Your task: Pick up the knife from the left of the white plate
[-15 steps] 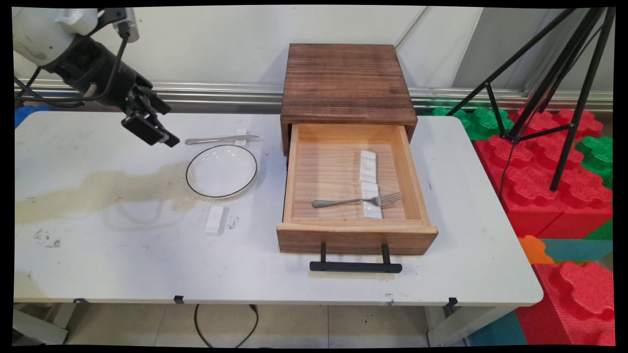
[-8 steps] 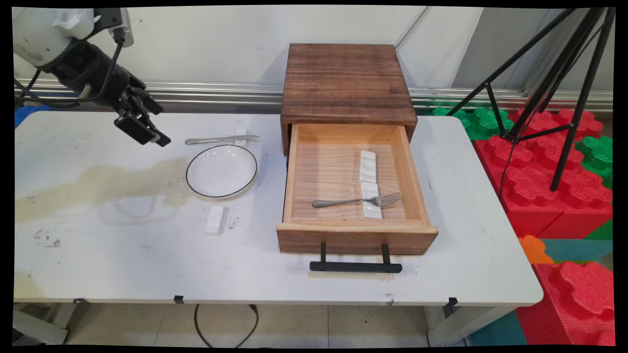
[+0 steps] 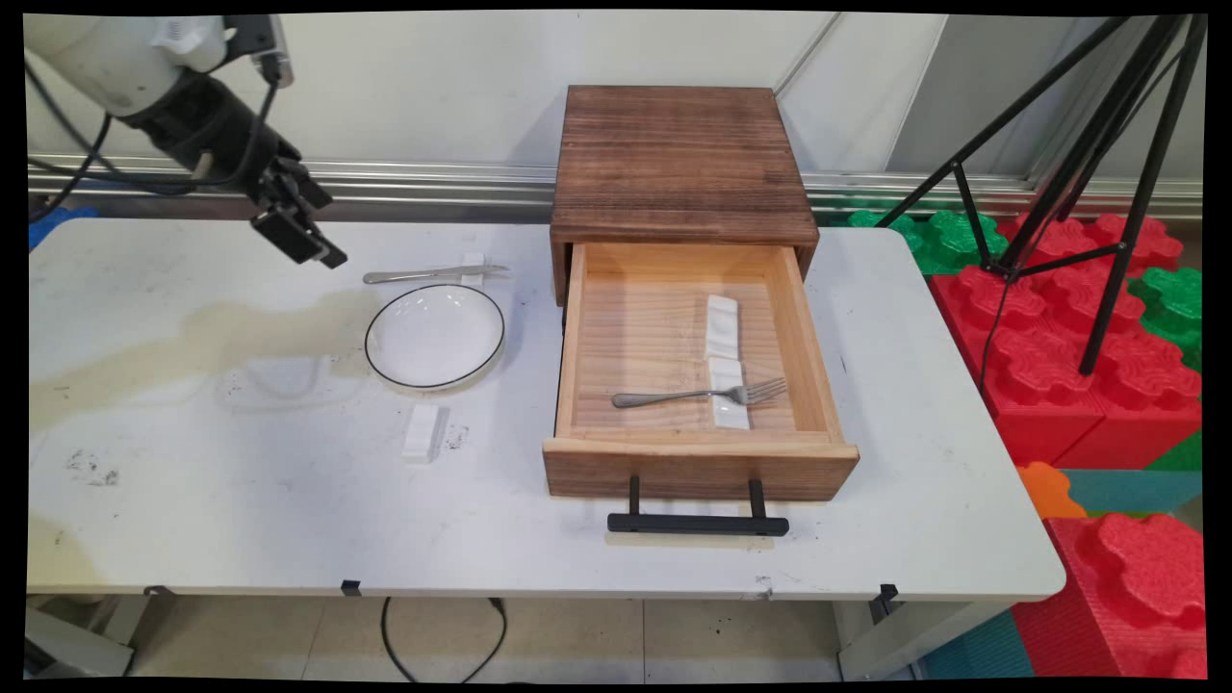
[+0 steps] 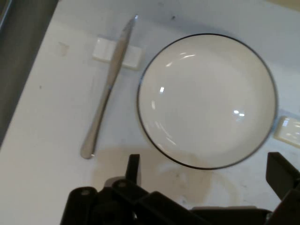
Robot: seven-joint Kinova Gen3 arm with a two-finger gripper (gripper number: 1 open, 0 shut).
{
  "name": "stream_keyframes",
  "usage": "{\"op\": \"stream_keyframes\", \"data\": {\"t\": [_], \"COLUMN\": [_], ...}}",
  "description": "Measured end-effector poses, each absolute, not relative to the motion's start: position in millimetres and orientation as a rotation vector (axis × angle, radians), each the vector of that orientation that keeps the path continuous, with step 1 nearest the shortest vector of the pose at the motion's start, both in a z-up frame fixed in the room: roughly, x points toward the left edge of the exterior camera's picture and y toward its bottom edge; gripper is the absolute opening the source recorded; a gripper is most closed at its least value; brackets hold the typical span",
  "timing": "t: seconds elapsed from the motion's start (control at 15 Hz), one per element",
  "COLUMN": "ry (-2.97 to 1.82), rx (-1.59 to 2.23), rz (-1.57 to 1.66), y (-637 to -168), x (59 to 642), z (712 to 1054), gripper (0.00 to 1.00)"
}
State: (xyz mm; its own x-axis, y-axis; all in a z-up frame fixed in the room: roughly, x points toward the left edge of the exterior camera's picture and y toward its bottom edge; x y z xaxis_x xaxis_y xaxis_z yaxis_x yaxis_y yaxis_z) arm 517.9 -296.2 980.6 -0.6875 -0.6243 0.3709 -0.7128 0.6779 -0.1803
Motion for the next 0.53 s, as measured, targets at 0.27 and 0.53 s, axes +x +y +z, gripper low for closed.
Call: {"op": "stream_keyframes", "data": {"t": [0.27, 0.53], "ry": [-2.660, -2.713], "rx": [1.035, 0.968], "rz": [0.480, 0.489], "y": [-338, -384], "x": [520, 521], "z": [968, 948], "gripper": [1.00, 1.00]}}
